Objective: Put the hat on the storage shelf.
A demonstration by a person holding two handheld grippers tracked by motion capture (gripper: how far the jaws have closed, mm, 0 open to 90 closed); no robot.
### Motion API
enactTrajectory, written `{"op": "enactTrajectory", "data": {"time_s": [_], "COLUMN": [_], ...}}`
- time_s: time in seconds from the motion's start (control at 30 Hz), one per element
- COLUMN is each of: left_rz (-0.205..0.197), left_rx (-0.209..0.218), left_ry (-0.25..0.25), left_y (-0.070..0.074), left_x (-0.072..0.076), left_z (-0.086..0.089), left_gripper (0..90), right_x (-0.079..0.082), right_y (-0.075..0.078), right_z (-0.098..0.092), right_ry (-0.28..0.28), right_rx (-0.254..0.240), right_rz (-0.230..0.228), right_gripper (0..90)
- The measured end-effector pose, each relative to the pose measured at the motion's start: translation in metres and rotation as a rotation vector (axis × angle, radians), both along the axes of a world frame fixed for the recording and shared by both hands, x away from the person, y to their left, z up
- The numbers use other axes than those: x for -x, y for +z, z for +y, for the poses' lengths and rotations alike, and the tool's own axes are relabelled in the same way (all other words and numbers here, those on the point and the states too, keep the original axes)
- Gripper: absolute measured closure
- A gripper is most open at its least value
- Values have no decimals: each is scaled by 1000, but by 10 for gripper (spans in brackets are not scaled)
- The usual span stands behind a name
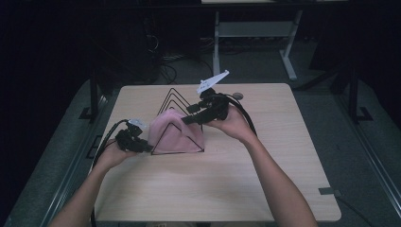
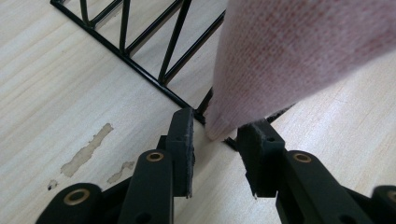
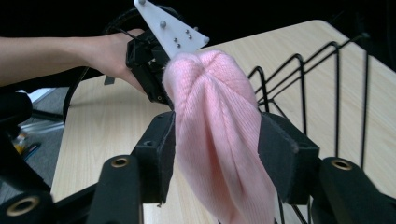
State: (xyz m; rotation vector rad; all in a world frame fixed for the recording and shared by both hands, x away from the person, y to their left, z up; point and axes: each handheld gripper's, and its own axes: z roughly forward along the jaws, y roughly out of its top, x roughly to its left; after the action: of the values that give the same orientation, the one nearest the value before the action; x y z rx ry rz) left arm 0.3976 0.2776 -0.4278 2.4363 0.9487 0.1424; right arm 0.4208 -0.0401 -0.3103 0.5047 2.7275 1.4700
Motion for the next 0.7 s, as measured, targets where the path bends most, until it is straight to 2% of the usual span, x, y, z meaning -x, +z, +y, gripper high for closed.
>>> {"op": "enactTrajectory", "data": {"time_s": [0.13,0.33,0.57,0.7], "left_rz": [-4,-6,-6,-8], "left_rx": [-10,-19,-9,12], "left_ry": [11,12,23,39], "left_y": [3,3,5,6], "left_x": [1,3,2,3], "left_z": [1,-1,1,2], "left_gripper": [600,562,548,540], "right_x": [3,6,6,6], "right_y": [-1,-6,-10,-11], "right_z": [-14,-32,-56,-70], "right_ry": [-34,-74,-121,-152], "right_rx": [-12,-23,-16,-22], "right_rz": [-1,15,24,26], "right_gripper": [394,379,348,337]}}
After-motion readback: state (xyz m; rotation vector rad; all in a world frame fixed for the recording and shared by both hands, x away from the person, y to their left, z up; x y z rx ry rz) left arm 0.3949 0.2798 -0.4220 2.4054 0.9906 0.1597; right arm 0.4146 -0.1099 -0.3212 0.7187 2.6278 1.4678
